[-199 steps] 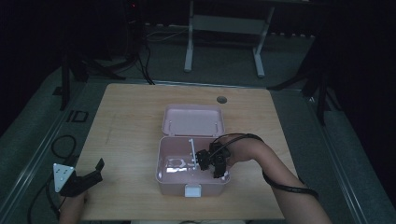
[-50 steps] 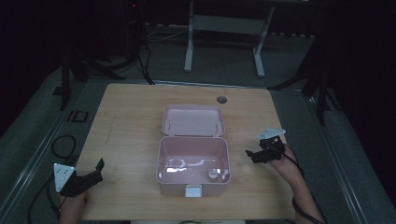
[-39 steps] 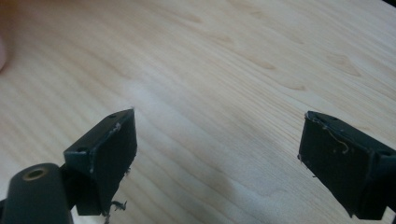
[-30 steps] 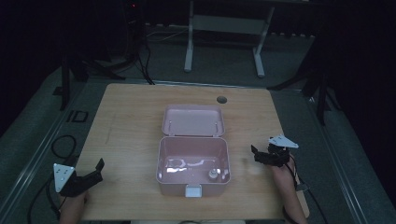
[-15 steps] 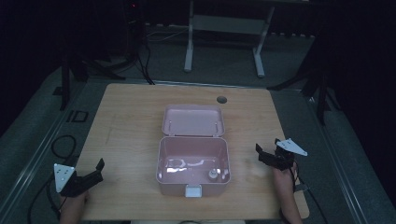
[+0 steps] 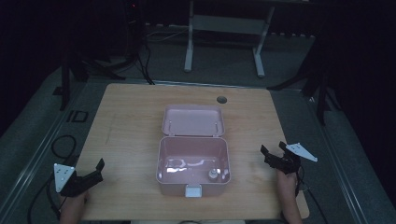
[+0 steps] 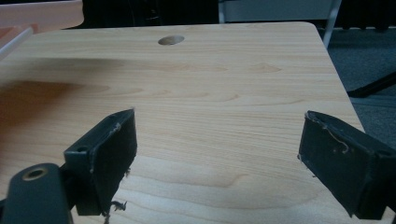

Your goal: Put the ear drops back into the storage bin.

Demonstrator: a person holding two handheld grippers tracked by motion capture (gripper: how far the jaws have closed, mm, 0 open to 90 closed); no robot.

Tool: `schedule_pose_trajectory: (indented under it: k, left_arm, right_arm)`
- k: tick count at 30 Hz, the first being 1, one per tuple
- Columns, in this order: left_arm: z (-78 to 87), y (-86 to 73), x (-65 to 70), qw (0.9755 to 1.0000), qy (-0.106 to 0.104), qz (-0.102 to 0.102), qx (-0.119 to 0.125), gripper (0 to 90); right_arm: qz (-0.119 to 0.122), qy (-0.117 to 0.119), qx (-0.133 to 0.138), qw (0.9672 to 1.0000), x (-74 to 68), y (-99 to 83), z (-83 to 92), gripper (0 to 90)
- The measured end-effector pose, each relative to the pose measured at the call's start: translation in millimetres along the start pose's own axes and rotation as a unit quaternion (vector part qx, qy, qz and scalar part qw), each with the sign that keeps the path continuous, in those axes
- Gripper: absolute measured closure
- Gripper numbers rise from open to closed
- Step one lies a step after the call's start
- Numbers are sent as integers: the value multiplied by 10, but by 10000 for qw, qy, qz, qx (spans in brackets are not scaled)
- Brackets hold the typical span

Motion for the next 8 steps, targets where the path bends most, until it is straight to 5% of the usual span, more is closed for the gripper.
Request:
schedule_pose_trajectory:
  k: [8]
  left_arm:
    - [-3, 0, -2, 10000, 5, 12, -9, 5]
  right_arm:
    - [-17, 42, -91, 9999, 3, -11, -18, 112]
Point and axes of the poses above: each handheld gripper's, and its own axes: z roughly backward along the jaws, y roughly out of its top, x roughly to its right, the point moved 5 cm from there along -z, roughly forward along the jaws, and after that the axes turned 3 degrees about -z, right-handed, at the moved point
